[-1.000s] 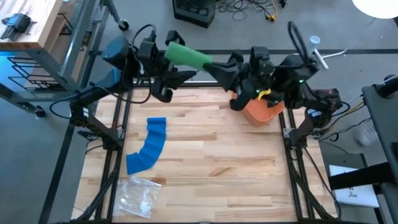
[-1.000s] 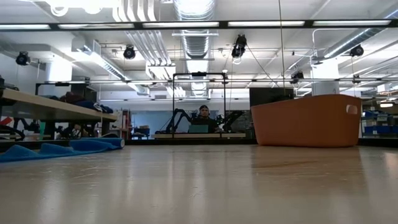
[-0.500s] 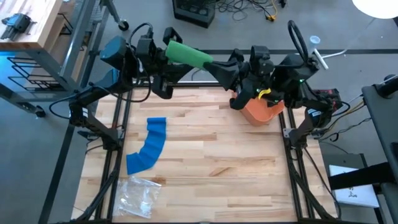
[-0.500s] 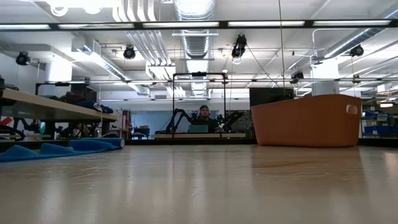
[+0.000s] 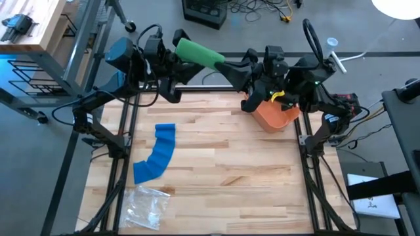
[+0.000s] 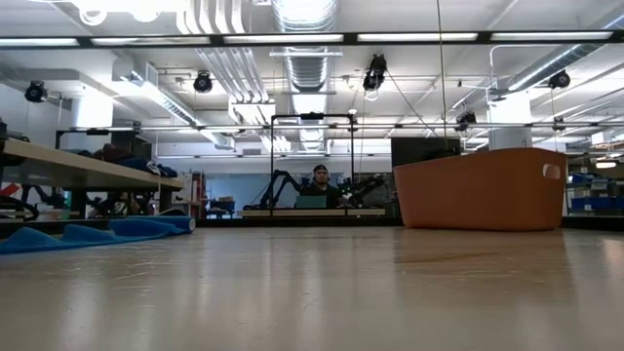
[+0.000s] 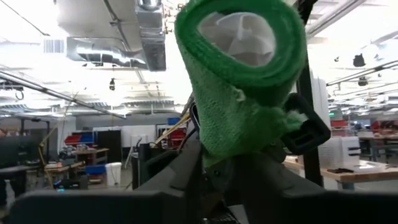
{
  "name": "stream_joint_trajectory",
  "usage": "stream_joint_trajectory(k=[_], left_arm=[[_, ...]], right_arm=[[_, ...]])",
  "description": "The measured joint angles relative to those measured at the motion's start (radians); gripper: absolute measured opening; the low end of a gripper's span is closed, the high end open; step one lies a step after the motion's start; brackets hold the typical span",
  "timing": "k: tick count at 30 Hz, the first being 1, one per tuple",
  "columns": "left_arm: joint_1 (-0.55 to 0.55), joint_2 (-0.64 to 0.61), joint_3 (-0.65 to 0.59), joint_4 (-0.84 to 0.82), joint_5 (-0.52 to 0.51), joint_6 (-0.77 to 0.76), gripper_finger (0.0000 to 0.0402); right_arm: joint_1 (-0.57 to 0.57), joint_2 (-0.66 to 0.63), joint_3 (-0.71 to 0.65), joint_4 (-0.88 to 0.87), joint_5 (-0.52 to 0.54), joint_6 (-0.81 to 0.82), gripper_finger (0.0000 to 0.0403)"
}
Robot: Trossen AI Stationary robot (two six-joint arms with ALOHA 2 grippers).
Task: Roll bandage
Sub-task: Roll the green bandage
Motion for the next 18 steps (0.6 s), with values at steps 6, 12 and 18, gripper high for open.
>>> stream_joint_trajectory(k=[6,12,18], left_arm=[[0.0,-0.01,0.0,-0.014,0.028,-0.008,0.0005],[0.004,-0.026,0.0,-0.06,0.028,0.012,0.0003],[0.007,-0.041,0.001,-0.098,0.018,0.064,0.0001]], right_arm=[[0.0,0.0,0.0,-0.001,0.018,-0.015,0.0003],[0.0,-0.002,0.0,-0.006,0.021,-0.021,0.0003],[0.0,-0.017,0.0,-0.006,0.022,-0.004,0.0003]])
